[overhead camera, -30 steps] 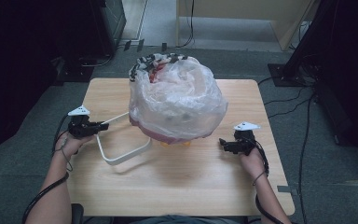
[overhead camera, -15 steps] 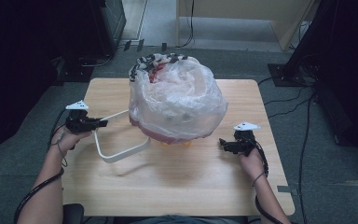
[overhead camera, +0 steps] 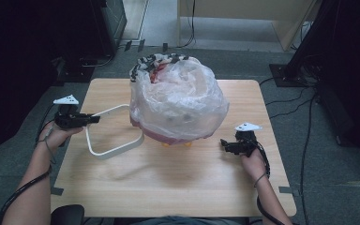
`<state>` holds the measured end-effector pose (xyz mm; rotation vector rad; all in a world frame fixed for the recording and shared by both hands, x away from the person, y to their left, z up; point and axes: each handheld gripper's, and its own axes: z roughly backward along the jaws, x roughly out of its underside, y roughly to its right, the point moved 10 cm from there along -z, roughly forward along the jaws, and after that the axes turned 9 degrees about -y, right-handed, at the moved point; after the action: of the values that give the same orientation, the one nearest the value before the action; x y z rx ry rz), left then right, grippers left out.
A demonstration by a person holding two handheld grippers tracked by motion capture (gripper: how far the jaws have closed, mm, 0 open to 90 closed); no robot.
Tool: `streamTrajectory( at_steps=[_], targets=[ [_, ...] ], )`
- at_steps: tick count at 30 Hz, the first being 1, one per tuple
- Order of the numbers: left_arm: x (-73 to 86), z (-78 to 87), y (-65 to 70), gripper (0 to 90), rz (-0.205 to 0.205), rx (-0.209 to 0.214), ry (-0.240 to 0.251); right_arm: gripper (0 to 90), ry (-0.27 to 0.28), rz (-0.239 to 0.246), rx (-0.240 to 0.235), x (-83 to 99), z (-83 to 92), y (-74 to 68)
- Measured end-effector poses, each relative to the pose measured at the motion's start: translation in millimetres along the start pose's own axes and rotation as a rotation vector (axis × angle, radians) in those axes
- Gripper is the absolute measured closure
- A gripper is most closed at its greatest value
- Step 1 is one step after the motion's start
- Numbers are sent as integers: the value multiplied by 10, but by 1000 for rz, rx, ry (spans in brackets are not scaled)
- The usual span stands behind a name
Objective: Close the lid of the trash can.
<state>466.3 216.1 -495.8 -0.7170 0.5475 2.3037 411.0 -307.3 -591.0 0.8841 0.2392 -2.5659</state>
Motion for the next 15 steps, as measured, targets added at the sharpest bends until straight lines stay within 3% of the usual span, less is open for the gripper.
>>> streamTrajectory(
  at_steps=[15],
  targets=[
    [-130, 314, -40, 791, 1, -5, 4, 137, 0, 0, 0, 0, 0, 0]
  ],
)
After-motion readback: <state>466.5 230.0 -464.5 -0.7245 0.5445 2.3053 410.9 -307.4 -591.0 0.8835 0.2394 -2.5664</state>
